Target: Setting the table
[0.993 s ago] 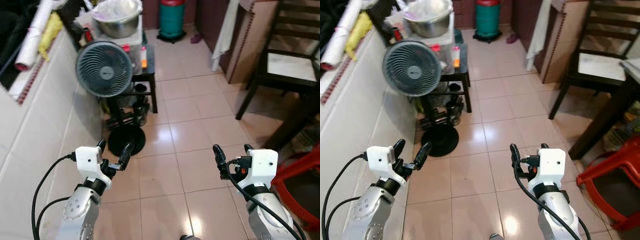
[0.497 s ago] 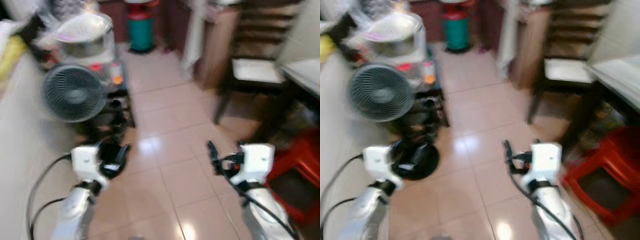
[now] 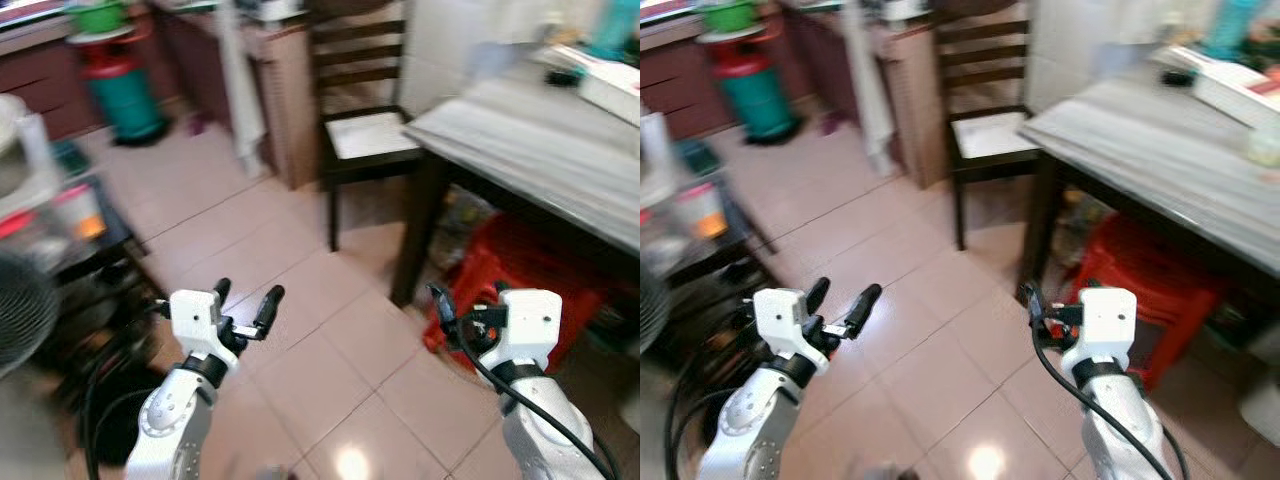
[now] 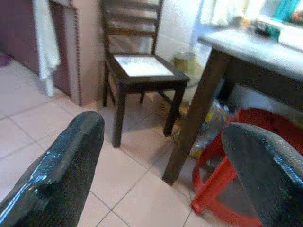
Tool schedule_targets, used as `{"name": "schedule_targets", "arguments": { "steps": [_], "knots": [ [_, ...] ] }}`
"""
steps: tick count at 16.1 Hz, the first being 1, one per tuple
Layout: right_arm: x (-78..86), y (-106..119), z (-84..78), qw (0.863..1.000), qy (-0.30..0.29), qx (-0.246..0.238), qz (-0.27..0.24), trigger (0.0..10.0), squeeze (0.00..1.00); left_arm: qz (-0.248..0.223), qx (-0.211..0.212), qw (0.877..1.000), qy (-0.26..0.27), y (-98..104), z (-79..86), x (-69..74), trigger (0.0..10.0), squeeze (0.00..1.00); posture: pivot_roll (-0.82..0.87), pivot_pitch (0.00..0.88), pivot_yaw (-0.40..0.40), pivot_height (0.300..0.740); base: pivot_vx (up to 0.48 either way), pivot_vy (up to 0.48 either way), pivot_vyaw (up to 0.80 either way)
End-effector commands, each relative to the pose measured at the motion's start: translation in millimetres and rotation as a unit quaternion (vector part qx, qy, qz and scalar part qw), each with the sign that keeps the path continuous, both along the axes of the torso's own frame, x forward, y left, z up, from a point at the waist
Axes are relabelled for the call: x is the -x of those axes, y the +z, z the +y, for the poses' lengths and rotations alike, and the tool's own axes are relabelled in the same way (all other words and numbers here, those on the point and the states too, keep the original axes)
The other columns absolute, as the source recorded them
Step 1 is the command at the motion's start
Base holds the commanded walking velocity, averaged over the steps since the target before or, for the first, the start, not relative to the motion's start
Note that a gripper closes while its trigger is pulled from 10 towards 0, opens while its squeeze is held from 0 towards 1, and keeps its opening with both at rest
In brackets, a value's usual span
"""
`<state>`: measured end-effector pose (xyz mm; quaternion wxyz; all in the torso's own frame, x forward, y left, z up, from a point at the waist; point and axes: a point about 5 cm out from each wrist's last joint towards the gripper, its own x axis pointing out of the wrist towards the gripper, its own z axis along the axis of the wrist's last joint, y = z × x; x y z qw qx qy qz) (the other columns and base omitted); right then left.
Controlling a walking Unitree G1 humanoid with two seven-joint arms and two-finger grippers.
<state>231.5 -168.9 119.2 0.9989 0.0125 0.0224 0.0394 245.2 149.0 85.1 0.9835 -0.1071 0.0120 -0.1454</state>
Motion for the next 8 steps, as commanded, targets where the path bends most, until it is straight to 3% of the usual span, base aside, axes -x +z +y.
{"name": "schedule_targets", "arguments": {
  "steps": [1, 7, 8],
  "knots": [
    [0.7, 2.9, 0.9, 1.0, 0.004, 0.004, -0.005, 10.0, 0.0, -0.002, -0.004, 1.0, 0.005, 0.8, 2.6, -0.9, 10.0, 0.0, -0.1, 0.113, 0.076, 0.74, 0.33, 0.0, -0.8],
    [1.9, 3.3, 1.4, 1.0, 0.006, 0.0, -0.005, 10.0, 0.0, 0.003, -0.005, 1.0, 0.01, -0.7, 1.6, -2.9, 10.0, 0.0, -0.1, 0.118, 0.075, 0.74, 0.282, 0.0, -0.8],
    [1.4, 3.7, 1.1, 1.0, 0.007, -0.001, -0.005, 10.0, 0.0, 0.007, -0.012, 1.0, 0.02, -1.9, 2.4, -3.8, 10.0, 0.0, -0.1, 0.118, 0.075, 0.74, 0.0, 0.0, -0.8]
  ]
}}
